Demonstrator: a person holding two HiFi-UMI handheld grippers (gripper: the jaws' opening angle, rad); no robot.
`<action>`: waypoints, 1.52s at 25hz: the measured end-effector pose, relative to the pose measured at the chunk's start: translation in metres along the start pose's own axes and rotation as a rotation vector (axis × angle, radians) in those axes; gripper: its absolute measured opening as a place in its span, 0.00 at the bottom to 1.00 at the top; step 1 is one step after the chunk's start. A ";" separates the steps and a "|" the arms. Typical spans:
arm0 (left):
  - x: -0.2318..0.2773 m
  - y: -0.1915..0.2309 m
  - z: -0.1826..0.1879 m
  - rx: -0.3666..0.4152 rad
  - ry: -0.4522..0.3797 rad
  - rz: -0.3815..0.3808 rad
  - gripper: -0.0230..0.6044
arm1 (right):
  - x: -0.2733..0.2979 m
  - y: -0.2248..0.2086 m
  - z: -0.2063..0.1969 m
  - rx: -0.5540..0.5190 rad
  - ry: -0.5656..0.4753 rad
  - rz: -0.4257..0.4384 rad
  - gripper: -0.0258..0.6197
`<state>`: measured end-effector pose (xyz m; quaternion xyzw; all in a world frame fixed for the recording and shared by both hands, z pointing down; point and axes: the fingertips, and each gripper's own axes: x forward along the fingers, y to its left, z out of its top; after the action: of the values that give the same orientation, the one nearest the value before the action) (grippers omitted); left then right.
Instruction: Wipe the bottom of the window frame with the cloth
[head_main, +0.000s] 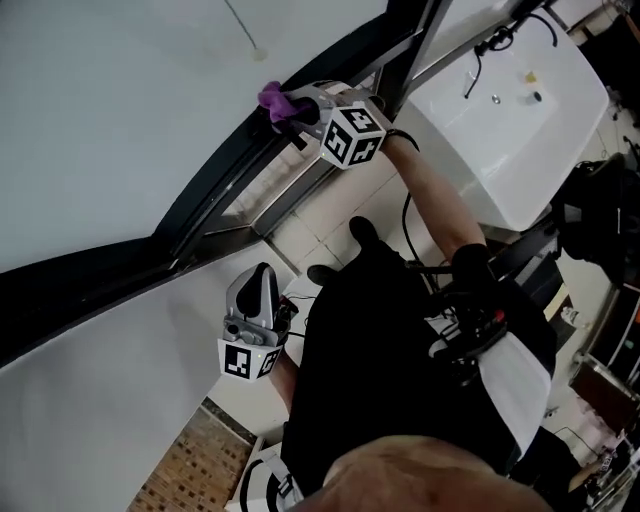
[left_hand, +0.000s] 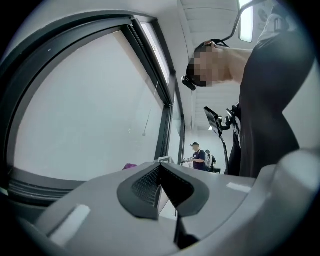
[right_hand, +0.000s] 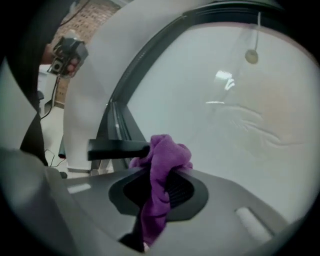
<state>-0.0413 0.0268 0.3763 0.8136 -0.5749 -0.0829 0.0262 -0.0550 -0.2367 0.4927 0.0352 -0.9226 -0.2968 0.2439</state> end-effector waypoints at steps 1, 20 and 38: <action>0.003 -0.003 -0.002 -0.006 0.003 -0.002 0.04 | -0.010 0.010 -0.001 -0.026 -0.019 0.030 0.13; 0.034 -0.010 -0.017 -0.054 0.032 0.007 0.04 | 0.009 -0.034 -0.025 0.156 0.076 0.052 0.13; 0.032 0.012 -0.021 -0.075 -0.001 0.091 0.04 | 0.017 -0.057 -0.066 0.199 0.258 0.107 0.13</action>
<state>-0.0387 -0.0085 0.3950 0.7850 -0.6078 -0.1035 0.0604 -0.0439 -0.3222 0.5139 0.0476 -0.9091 -0.1838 0.3709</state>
